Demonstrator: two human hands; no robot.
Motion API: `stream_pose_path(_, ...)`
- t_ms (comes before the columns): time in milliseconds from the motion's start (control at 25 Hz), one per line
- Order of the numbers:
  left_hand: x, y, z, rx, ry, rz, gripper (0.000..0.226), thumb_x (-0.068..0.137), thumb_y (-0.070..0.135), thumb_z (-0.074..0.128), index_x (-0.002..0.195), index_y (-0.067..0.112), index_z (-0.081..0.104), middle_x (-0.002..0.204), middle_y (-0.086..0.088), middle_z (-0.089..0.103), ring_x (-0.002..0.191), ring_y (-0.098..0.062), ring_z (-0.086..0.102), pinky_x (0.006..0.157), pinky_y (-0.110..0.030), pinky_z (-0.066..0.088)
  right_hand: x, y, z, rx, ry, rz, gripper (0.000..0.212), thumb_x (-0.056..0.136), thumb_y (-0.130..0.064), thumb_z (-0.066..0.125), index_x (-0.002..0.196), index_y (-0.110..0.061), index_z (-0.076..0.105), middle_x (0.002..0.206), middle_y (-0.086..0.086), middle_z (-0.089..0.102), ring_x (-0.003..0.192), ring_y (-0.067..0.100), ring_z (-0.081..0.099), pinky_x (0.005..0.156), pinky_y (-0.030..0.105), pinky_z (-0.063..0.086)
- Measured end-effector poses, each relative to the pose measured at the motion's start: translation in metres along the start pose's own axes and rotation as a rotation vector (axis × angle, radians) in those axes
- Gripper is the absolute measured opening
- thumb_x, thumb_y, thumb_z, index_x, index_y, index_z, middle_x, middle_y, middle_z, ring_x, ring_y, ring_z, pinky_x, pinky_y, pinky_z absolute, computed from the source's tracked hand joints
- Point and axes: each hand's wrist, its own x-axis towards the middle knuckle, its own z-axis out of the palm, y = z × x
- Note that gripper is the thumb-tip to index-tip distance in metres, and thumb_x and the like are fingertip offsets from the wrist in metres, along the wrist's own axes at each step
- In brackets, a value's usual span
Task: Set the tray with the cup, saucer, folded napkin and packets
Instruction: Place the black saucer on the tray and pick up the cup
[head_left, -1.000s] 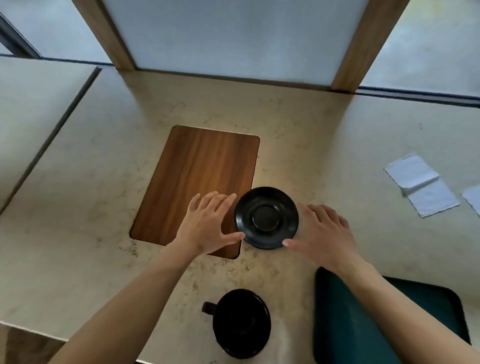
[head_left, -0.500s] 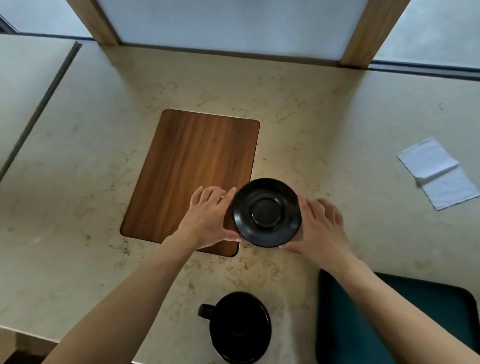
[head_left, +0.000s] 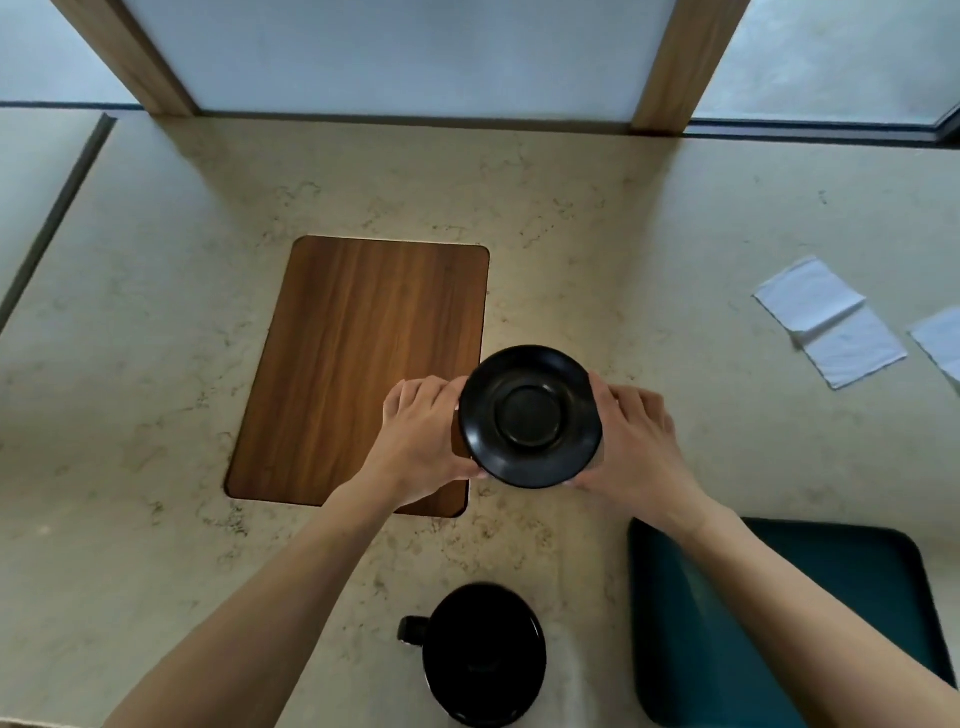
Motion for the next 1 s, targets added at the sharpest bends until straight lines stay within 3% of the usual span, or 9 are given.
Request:
stream_pose_path(200, -0.006, 0.046, -0.016, -0.034, 0.026, 0.066, 0.098, 0.054, 0.064, 0.066, 0.138, 0.027, 0.032, 0.125, 0.007, 0.042, 0.122, -0.016, 0.032, 0.109, -0.037, 0.022, -0.039, 0.004, -0.046, 0.006, 0.063, 0.038, 0.112, 0.047, -0.068, 0.05, 0.146, -0.034, 0.012, 0.134, 0.001, 0.042, 0.121, 0.026, 0.026, 0.101, 0.043, 0.03)
stream_pose_path(440, -0.033, 0.119, -0.015, -0.02, 0.03, 0.066, 0.098, 0.05, 0.06, 0.069, 0.135, 0.026, 0.033, 0.125, 0.004, 0.04, 0.122, -0.021, 0.034, 0.109, -0.039, 0.026, -0.095, 0.037, -0.082, -0.074, 0.094, -0.002, 0.122, 0.051, -0.048, 0.084, 0.15, -0.02, 0.021, 0.134, 0.006, 0.047, 0.122, 0.029, 0.032, 0.103, 0.037, 0.03)
stream_pose_path(720, -0.077, 0.191, 0.026, 0.068, 0.001, -0.028, 0.097, 0.052, 0.063, 0.072, 0.133, 0.026, 0.034, 0.121, 0.002, 0.039, 0.114, -0.022, 0.035, 0.097, -0.037, 0.032, -0.157, 0.094, -0.096, -0.13, 0.06, -0.093, 0.122, 0.052, -0.051, 0.08, 0.152, -0.019, 0.017, 0.135, 0.007, 0.048, 0.119, 0.027, 0.031, 0.103, 0.036, 0.028)
stream_pose_path(1000, -0.108, 0.21, 0.061, 0.024, -0.107, -0.105, 0.1, 0.052, 0.056, 0.076, 0.136, 0.025, 0.031, 0.123, 0.001, 0.037, 0.115, -0.023, 0.034, 0.098, -0.038, 0.034, -0.186, 0.123, -0.074, -0.16, -0.032, -0.082, 0.129, 0.052, -0.059, 0.079, 0.153, -0.019, 0.011, 0.142, 0.003, 0.041, 0.128, 0.028, 0.028, 0.107, 0.04, 0.027)
